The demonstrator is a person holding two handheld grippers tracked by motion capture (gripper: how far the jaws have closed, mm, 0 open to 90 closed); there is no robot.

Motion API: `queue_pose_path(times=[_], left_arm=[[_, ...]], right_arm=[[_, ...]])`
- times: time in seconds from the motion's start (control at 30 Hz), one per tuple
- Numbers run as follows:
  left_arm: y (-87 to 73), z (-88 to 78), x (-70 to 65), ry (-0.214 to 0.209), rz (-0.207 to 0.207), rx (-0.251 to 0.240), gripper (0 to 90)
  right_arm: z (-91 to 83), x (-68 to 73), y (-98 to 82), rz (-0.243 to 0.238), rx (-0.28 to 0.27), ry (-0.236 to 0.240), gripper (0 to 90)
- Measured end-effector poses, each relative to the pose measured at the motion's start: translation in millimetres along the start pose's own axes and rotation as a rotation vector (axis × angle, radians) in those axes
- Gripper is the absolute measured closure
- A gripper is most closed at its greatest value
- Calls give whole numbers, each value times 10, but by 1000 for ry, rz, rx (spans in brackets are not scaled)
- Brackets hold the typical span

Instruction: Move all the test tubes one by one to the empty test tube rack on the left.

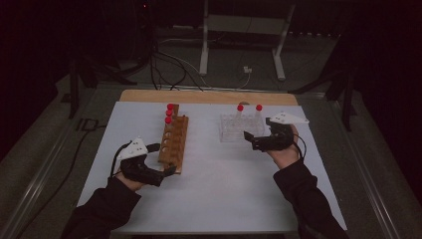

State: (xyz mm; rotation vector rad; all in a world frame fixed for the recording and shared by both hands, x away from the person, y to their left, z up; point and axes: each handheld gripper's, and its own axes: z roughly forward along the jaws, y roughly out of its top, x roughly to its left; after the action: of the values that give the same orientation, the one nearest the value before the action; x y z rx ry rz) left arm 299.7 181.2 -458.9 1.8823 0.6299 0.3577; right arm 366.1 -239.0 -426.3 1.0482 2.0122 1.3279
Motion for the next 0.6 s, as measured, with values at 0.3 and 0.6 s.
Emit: queue_pose_path(times=[0.3,0.6], left_arm=[[4,-3,-27,-13,3,-3,6],[14,-4,-48,-23,14,1,6]], right_arm=[[147,-215,-18,43,16,-55,0],[307,-418,-40,80,38,-126,47]])
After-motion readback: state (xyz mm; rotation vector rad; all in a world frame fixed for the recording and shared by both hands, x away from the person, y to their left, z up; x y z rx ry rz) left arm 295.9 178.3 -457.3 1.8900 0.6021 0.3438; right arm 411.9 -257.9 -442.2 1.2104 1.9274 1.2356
